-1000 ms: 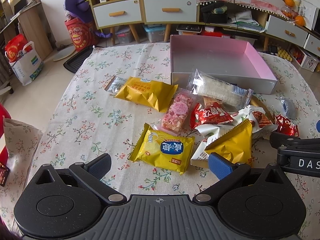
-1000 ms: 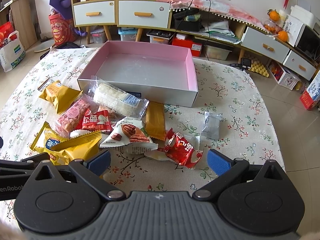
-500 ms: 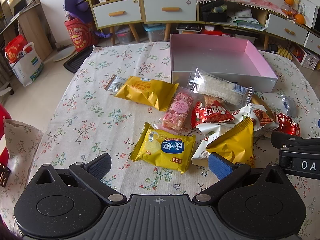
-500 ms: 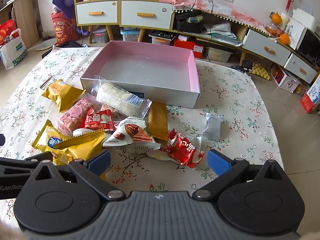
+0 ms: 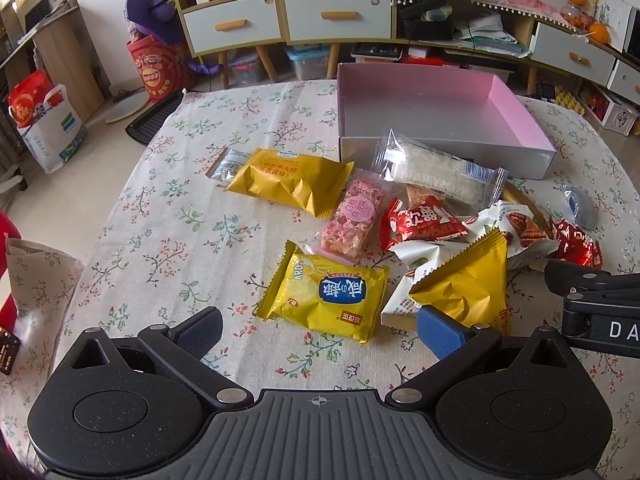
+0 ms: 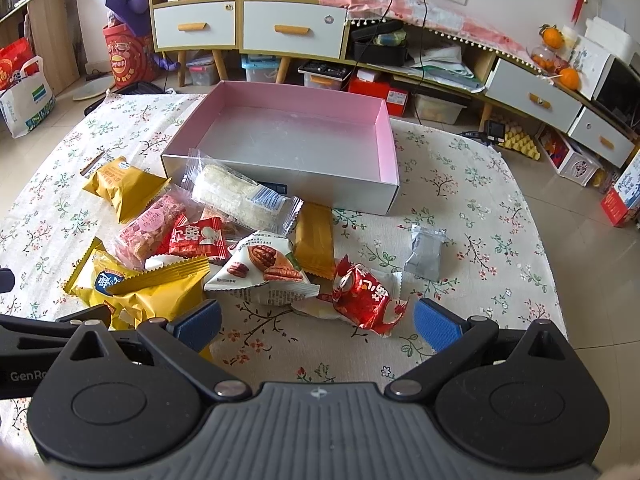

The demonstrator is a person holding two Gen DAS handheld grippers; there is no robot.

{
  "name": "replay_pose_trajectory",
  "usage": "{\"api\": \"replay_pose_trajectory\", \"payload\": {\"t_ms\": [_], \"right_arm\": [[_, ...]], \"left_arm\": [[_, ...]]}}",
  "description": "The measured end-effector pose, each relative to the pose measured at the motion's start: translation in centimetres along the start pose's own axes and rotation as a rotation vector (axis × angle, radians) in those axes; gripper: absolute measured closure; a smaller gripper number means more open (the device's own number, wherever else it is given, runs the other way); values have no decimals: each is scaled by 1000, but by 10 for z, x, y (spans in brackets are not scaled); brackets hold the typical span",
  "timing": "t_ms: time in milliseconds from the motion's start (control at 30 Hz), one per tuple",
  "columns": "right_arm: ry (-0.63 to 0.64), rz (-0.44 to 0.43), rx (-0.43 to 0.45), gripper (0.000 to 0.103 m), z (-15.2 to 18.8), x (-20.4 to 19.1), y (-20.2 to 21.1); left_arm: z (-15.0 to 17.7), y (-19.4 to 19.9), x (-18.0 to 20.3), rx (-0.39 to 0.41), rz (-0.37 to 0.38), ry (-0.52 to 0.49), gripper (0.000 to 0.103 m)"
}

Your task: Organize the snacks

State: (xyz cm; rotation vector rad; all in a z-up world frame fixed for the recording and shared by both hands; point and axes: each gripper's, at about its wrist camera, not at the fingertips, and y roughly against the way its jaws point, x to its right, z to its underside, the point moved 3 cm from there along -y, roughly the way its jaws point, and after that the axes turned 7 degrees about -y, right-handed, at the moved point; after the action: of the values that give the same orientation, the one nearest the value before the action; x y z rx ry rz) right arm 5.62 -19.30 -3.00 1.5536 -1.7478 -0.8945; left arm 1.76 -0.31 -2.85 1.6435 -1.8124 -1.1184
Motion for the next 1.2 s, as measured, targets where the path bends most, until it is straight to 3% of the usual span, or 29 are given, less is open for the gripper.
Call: {"api": "replay_pose_trajectory", "payload": {"t_ms": [300, 533, 700, 833, 967, 1200], "right_arm": [[43, -33, 18, 0, -1, -1, 1], [328, -107, 90, 0, -4, 0, 3], [394, -206, 48, 8, -12, 7, -6], [465, -208, 57, 15, -12, 4, -12], [496, -257, 26, 23, -13, 2, -25], [445, -327, 3, 28, -39, 3, -34]], "left_arm": [[-5, -3, -4, 54, 30, -12, 0], [-20, 1, 6, 192, 118, -220, 0], [-35, -12, 12, 127, 273, -305, 0], [-43, -25, 5, 86, 354, -310, 2], [-54, -39, -10, 58, 315, -324, 2], [-67, -73, -28, 27, 226, -357, 6]]}}
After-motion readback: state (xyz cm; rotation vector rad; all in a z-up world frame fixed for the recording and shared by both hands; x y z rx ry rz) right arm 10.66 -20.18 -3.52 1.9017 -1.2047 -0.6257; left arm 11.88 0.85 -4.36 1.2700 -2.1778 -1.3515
